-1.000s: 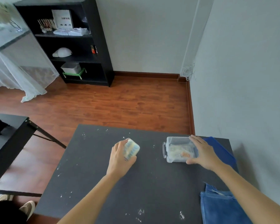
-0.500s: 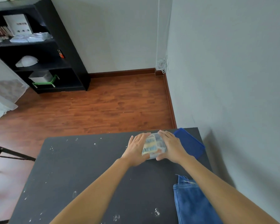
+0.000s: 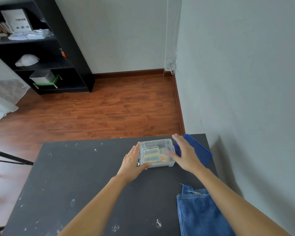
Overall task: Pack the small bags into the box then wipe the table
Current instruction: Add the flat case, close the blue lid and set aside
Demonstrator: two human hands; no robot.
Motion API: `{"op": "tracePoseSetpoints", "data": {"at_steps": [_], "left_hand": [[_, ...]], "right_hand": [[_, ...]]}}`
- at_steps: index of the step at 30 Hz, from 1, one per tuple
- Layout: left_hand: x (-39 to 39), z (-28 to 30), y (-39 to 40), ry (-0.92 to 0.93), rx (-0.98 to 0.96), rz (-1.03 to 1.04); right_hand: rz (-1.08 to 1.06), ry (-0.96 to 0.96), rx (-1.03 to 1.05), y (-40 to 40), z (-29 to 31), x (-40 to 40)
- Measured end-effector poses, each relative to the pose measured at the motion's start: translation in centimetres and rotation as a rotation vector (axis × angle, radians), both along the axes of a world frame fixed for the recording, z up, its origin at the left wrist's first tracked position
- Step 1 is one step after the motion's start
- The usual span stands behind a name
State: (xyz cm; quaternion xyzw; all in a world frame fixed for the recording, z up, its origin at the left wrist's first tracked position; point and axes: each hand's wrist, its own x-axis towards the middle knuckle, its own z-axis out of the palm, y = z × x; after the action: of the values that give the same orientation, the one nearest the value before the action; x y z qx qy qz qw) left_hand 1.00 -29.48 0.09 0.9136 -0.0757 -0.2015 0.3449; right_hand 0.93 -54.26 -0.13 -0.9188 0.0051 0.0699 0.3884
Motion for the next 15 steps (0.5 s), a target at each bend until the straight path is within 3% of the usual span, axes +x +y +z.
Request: {"op": "tracePoseSetpoints", "data": {"at_steps": [3,6,8,11,15], "left_hand": [[0.1,0.3,-0.2,0.002,-0.002,0.002],[-0.1,0.4,-0.2,0.007,-0.025,0.011],[0.0,0.4,-0.2,0.020,-0.037,0.017],[0.3,0.7,-0.2,0.045,-0.044,0.014],[0.8,1.0,0.0,0.091,-0.078,0.026]], "right_hand": [[-0.185,0.075,-0.246,-3.2,-1.7,-0.7],[-0.125,0.323,-0.484,-5.3,-3.4,-2.0],[-0.116,0.321,-0.521,-5.7,-3.8,-2.3],[-0.221,0.300,-0.446,-5.8,-2.7,-1.4],[-0.337,0.181,-0.107,-5.9,0.3,0.8]]}}
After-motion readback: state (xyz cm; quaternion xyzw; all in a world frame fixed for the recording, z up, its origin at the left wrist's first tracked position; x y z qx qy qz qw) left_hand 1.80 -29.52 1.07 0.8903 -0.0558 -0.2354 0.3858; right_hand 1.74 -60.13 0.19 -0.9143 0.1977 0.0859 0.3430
